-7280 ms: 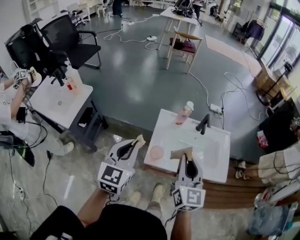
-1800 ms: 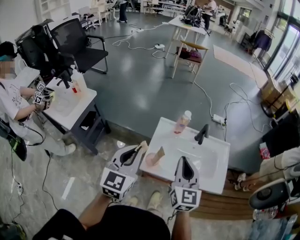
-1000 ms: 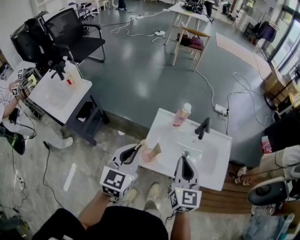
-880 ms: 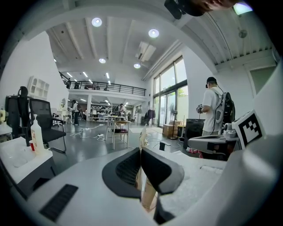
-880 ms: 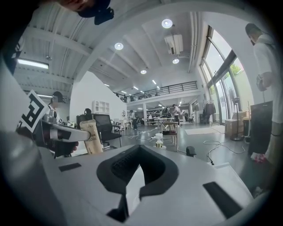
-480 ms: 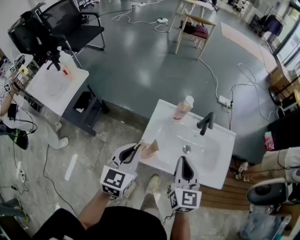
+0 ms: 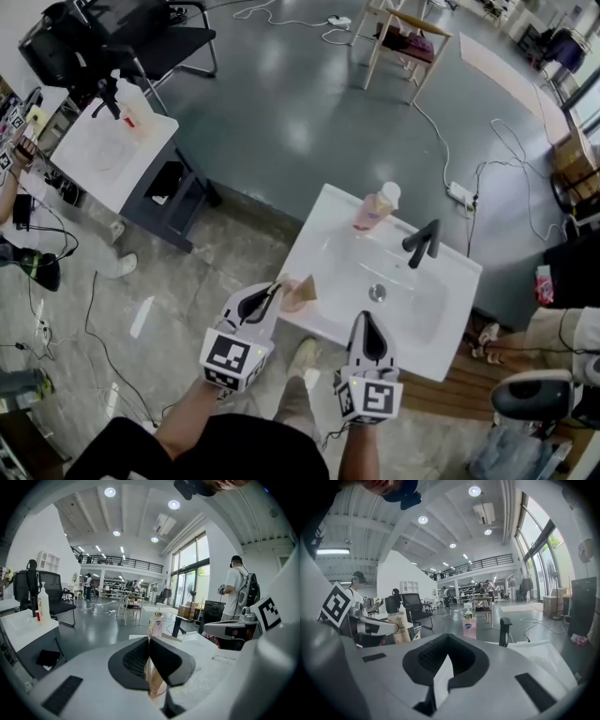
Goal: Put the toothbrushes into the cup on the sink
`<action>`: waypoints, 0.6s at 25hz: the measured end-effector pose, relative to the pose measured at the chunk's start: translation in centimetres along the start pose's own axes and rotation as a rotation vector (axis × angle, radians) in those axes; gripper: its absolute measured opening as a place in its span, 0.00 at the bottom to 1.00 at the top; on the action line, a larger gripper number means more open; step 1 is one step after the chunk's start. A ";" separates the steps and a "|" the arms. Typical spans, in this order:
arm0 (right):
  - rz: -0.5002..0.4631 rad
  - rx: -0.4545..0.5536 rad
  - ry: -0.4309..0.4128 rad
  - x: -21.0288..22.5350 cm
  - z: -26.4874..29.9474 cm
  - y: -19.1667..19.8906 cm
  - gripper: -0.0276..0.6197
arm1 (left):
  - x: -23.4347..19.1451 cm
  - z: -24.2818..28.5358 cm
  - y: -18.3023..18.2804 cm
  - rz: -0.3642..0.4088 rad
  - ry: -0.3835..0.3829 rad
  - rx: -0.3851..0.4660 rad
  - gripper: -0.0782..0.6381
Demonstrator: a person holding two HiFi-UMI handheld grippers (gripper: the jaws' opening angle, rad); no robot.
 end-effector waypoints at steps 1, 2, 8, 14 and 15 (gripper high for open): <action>-0.002 -0.006 -0.003 0.1 0.2 0.1 0.04 | 0.0 0.2 0.3 -0.005 -0.004 -0.005 0.12; -0.002 -0.011 -0.006 0.2 0.3 0.3 0.04 | 0.0 0.4 0.6 -0.009 -0.007 -0.011 0.12; 0.015 -0.045 -0.031 0.8 1.1 2.0 0.04 | -0.1 1.1 2.6 -0.038 -0.029 -0.051 0.12; 0.032 -0.066 -0.048 1.3 1.8 3.7 0.04 | -0.2 1.9 3.7 -0.044 -0.048 -0.051 0.12; 0.033 -0.068 -0.051 1.3 1.9 3.9 0.04 | -0.2 2.0 3.8 -0.046 -0.051 -0.052 0.12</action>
Point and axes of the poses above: the fingertips, and each gripper's own axes: z forward along the fingers, x to its right, y out of its underside, the point moved 7 cm from there along -z, backward along the fingers, and after that the axes turned 4 degrees about -y, right-handed, at the moved point
